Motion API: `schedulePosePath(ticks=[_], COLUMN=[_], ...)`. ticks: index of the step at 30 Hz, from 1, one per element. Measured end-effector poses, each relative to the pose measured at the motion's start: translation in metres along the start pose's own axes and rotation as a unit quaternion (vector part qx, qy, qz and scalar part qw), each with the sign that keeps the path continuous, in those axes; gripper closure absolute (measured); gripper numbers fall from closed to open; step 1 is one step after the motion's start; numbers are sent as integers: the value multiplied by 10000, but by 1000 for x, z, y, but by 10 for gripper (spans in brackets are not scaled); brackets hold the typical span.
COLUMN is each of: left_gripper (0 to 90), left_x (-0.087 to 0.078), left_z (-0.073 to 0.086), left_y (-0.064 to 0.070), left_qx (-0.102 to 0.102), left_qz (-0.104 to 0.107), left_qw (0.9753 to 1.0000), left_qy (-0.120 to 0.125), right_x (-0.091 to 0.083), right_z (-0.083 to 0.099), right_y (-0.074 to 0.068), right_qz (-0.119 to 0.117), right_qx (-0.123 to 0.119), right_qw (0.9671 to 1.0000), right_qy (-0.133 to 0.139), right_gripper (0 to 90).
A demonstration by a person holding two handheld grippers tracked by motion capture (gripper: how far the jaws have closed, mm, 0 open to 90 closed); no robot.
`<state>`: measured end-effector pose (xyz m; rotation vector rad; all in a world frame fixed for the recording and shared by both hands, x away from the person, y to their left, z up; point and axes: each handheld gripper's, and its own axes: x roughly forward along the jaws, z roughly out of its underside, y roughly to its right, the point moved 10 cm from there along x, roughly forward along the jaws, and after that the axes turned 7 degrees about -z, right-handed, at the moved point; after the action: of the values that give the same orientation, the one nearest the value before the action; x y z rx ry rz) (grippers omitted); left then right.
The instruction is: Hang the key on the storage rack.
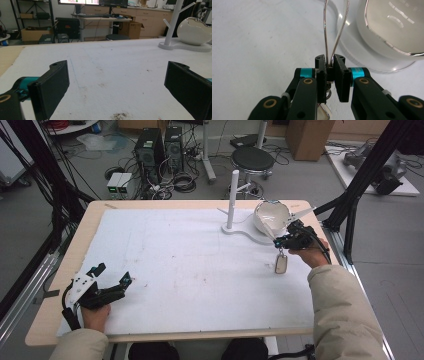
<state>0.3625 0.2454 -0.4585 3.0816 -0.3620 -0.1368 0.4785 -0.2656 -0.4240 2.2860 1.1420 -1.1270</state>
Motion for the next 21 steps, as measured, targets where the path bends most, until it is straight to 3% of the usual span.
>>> schedulePosePath(ticks=[2, 5, 10, 21], left_gripper=[63, 63, 63, 63], left_x=[0, 0, 0, 0], left_z=[0, -1, -1, -1], left_y=[0, 0, 0, 0], left_qx=[-10, -33, -40, -53], left_qz=[-2, -7, -4, 10], left_qw=[10000, 10000, 10000, 10000], left_qy=[5, 33, 36, 38], right_x=[-1, -5, -5, 2], right_z=[-3, -21, -44, -85], right_y=[-1, -4, -9, -25], right_qz=[34, 238, 286, 372], right_qx=[-19, -72, 42, -84], right_qw=[10000, 9987, 9946, 9873], right_qy=[80, 442, 994, 1542], right_gripper=[818, 818, 818, 818])
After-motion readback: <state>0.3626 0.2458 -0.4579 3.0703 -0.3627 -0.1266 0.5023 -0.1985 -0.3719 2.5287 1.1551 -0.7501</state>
